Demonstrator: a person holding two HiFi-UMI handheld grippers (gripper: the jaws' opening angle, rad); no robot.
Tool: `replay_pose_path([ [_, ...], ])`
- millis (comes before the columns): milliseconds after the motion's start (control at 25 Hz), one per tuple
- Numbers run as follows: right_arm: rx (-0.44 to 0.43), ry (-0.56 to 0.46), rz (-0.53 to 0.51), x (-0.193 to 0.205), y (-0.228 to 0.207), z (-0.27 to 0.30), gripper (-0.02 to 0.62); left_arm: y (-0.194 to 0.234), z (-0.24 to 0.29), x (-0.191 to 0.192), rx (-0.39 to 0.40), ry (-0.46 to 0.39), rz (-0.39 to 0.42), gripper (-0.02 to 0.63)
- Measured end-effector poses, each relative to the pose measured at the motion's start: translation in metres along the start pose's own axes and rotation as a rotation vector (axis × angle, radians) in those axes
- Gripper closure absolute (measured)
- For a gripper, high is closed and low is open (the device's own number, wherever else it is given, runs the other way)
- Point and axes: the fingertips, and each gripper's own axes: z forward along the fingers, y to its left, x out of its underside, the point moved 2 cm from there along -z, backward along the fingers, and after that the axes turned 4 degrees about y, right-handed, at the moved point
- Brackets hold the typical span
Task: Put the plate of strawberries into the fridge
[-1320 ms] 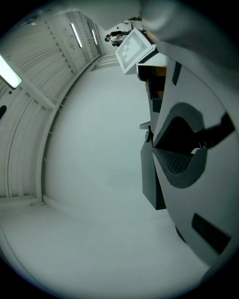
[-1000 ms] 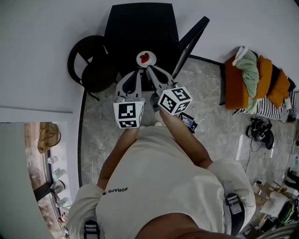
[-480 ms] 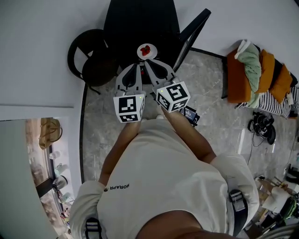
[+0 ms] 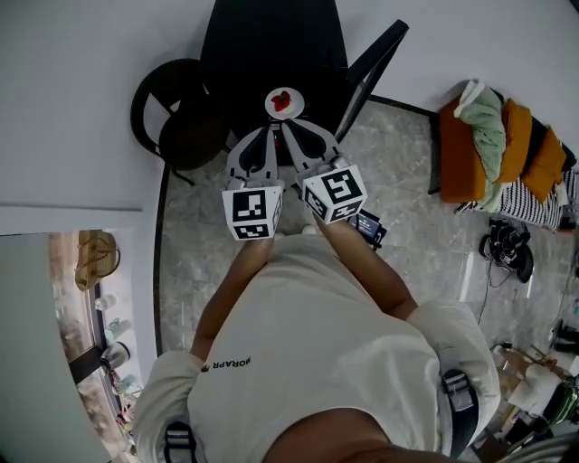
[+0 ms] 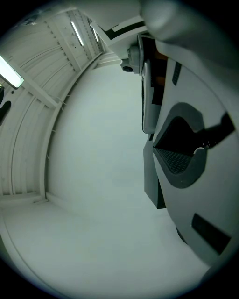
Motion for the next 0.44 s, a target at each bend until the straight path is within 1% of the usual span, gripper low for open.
replay_pose_path([
  [120, -0.001, 0.003, -0.017, -0.0016, 0.0003, 0.0009, 0.583, 0.0011, 0.0005, -0.0018, -0.003, -0.005, -0.001, 0.603],
  [280, -0.014, 0.029, 0.004, 0.004, 0.0014, 0.005, 0.583, 0.0036, 0.0011, -0.0038, -0.01, -0.011, -0.001, 0.603],
  [440, -0.015, 0.043, -0.01, 0.008, 0.0004, 0.0067, 0.583, 0.0039, 0.0037, -0.0036, -0.012, -0.013, -0.003, 0.603],
])
